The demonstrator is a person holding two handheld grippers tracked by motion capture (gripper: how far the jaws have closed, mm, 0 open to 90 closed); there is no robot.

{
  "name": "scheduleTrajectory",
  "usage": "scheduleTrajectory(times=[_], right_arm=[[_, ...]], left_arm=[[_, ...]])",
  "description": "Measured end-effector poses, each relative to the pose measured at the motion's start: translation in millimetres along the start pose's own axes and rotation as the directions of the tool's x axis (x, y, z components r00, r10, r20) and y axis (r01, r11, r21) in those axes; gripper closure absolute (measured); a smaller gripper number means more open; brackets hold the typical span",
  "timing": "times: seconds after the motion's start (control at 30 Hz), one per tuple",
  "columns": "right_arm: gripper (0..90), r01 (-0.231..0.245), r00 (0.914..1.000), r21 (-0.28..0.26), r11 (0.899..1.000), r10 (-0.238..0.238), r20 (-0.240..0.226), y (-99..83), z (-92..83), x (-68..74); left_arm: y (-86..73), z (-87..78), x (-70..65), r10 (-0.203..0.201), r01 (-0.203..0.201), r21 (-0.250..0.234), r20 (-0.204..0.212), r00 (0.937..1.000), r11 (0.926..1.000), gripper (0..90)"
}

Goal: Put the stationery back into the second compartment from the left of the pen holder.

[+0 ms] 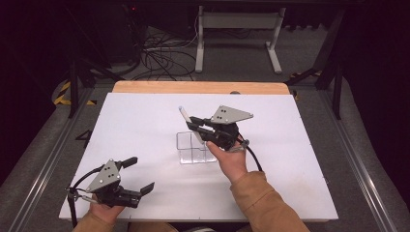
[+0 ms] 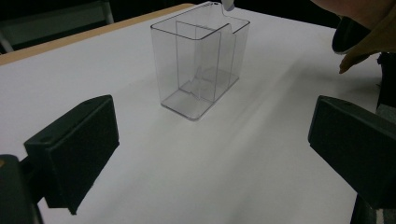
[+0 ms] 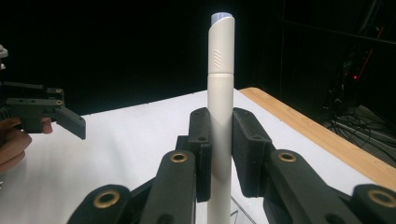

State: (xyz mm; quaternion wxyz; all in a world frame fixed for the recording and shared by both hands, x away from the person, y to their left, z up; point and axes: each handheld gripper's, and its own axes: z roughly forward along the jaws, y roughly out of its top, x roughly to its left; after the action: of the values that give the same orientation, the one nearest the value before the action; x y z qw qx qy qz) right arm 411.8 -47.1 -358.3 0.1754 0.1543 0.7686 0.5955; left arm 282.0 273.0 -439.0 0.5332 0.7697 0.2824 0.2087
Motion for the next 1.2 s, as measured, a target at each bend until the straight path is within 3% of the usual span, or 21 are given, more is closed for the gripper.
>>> scheduleTrajectory(times=[0.5,0.9,1.2], right_arm=[[78.8,-0.013,0.9998,-0.005,1.0,0.013,-0.017,-8.2,12.0,-2.2],[78.8,-0.028,0.9996,0.03,0.999,0.028,-0.009,-25.1,20.0,-5.3],[78.7,-0.024,0.9997,0.038,0.999,0.024,-0.004,-33.7,17.3,-2.4]], left_arm=[[-0.1,0.3,-0.1,-0.001,0.001,0.0,0.001,1.0,1.0,2.7],[0.0,-0.1,-0.1,0.002,-0.002,0.001,0.003,1.0,1.0,2.7],[-0.1,-0.3,-0.2,-0.003,0.003,-0.003,0.005,1.0,1.0,2.7]])
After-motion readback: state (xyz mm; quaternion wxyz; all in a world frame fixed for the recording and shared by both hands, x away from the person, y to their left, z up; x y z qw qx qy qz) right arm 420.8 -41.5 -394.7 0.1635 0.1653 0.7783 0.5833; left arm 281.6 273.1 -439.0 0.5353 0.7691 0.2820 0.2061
